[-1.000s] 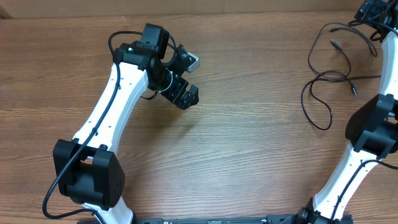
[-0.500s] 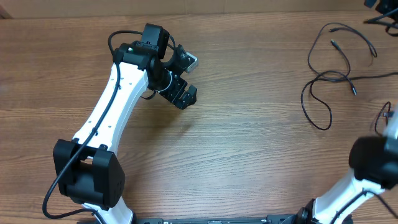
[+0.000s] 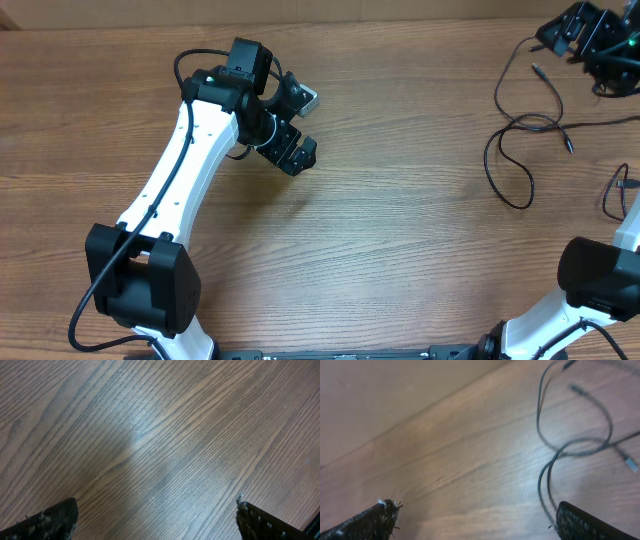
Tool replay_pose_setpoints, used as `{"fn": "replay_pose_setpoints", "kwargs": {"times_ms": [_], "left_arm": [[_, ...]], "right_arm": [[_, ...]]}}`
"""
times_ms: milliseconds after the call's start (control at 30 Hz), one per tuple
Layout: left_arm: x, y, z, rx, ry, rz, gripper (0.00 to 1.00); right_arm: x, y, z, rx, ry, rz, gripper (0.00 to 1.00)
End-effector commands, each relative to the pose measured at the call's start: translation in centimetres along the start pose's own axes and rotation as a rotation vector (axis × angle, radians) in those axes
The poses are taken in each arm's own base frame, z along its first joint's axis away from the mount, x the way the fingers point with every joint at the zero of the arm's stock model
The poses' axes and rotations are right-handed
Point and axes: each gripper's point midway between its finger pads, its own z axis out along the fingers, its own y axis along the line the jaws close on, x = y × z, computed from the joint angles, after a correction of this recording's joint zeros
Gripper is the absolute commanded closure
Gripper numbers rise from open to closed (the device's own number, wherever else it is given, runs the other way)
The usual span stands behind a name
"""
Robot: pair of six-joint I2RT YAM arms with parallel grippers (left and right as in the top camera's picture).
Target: Untangle cables
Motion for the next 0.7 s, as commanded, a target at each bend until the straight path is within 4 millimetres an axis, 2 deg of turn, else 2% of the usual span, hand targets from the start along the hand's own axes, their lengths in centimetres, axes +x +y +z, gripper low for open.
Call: {"fn": "replay_pose_setpoints", "kwargs": {"times_ms": [0,200,667], "left_arm": [[-0.4,0.3,-0.3,-0.012,-0.010,0.025,0.00],[-0.4,0.3,-0.3,-0.012,-0.011,0.025,0.00],[-0.4,0.3,-0.3,-0.012,-0.011,0.025,0.00]], "right_arm": [[0.8,1.0,-0.6,-0.043,0.023,0.008,0.00],[2.0,0.9,-0.6,-0.035,0.072,0.032,0.00],[2.6,0.8,-0.6,-0.030,0.094,0.044,0.00]]}}
